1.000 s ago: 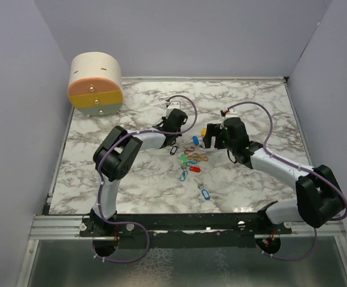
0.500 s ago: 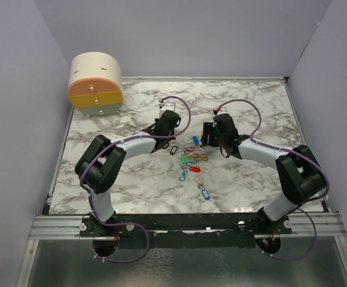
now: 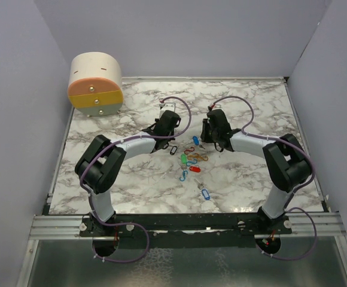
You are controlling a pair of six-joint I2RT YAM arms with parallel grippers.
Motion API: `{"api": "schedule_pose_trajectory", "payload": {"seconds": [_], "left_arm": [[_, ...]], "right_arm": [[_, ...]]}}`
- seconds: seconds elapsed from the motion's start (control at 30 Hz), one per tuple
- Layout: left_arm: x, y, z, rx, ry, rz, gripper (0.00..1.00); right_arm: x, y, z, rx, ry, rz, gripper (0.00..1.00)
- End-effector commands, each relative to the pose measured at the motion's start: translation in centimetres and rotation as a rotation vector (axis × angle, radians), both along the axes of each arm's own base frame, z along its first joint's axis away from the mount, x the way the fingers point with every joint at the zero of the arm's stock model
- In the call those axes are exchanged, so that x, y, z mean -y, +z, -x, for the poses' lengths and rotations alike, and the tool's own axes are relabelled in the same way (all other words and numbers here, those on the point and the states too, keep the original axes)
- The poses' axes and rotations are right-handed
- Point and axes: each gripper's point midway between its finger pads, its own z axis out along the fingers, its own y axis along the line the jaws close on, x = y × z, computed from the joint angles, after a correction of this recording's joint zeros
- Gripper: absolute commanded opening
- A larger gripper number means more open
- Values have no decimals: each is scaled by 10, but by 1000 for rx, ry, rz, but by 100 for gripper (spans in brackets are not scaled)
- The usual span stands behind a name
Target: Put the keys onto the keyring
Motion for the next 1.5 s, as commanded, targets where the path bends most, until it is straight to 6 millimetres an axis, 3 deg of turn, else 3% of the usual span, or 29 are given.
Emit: {"api": "schedule_pose_trajectory", "payload": {"seconds": [0.0,0.8,0.97,1.0,1.03,1.17,1.47], "left_arm": [[-1,-1,0,0,-11,-16,0],[1,-7,-2,-11,-16,-25,0],[2,-8,-2,-15,-17,-27,0],[2,-7,-3,-14,-18,-25,0],[2,-7,-3,-14,-18,-26,0],[2,-4,-2,-13,-21,-23,0],[14,18,6,19,-99,6,0]], "right_arm": [[-2,-2,-8,-8,-26,-10,24],[5,-15,-22,-19,-41,-41,22],[4,-13,-24,-13,-38,-46,13],[5,-13,-25,-11,-39,-46,1],[5,-12,-25,-8,-40,-46,1],[7,0,-24,25,-33,-51,1],[12,45,-11,183,40,-72,1]]}}
